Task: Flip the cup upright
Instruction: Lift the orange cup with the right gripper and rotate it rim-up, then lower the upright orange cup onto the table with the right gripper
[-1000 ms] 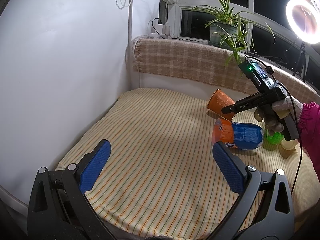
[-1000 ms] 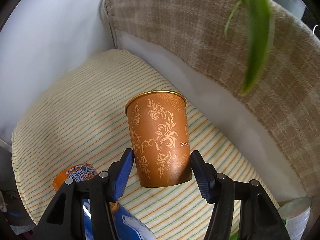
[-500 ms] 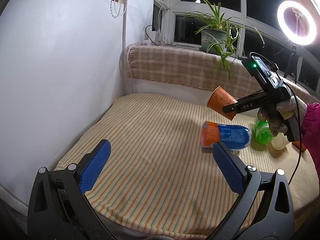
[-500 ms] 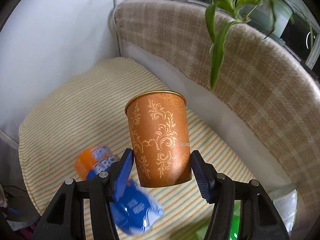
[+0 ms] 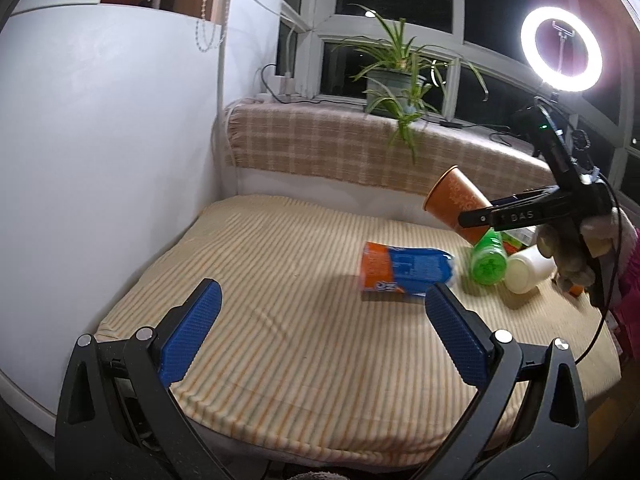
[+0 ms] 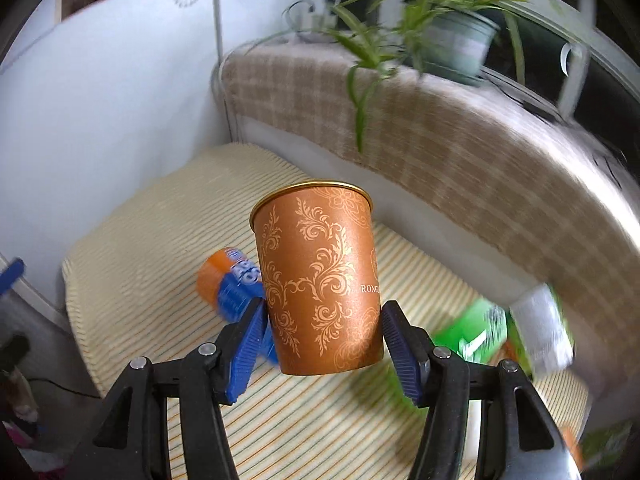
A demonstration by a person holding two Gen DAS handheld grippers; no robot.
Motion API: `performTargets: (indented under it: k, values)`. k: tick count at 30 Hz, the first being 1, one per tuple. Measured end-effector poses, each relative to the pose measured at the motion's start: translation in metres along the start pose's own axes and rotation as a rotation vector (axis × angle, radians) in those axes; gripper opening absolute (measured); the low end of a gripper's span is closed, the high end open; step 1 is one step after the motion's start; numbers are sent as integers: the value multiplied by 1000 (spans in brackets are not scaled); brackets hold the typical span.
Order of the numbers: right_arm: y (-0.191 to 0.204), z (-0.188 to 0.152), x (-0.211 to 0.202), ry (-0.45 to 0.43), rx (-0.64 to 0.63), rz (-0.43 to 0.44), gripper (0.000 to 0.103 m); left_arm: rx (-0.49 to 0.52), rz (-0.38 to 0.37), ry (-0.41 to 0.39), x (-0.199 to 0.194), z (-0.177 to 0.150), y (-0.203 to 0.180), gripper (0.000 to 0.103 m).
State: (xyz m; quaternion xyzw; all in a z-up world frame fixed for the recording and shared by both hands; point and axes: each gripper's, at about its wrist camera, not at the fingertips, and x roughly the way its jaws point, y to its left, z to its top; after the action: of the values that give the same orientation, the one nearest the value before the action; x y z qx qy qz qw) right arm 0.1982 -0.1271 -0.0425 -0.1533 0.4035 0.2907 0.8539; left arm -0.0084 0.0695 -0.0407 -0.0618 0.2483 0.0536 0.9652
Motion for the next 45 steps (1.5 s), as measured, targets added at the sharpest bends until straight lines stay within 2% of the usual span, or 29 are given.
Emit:
performTargets:
  k: [9,15,23,29,35,38,41,43,45]
  values:
    - [-5,-53,-23,4,281,63,61,3,-60,22,-3,-5,-12,103]
    - [-6,-98,-9,71,520,152,61,-6,-92,46,0,-8,-15,103]
    - [-9,-134,6,93,720,181,61,14,-135,74,7,-8,-27,103]
    - [-11,-143,5,79,788,174,62,22,-152,77,9,-8,-34,103]
    - [-8,-144,9,94,795,166,64,31,-168,92,14,-9,-40,103]
    - [-9,-146,1,77,796,173,74,32,-183,102,18,-8,-43,103]
    - [-6,-151,-20,23,779,159,74,-3,-241,152,29,-6,-43,102]
    - [-8,-158,-36,-11,769,138,74,-43,-288,200,40,-5,-43,96]
    - [-11,-166,-50,-37,768,118,74,-88,-333,253,52,-5,-45,94]
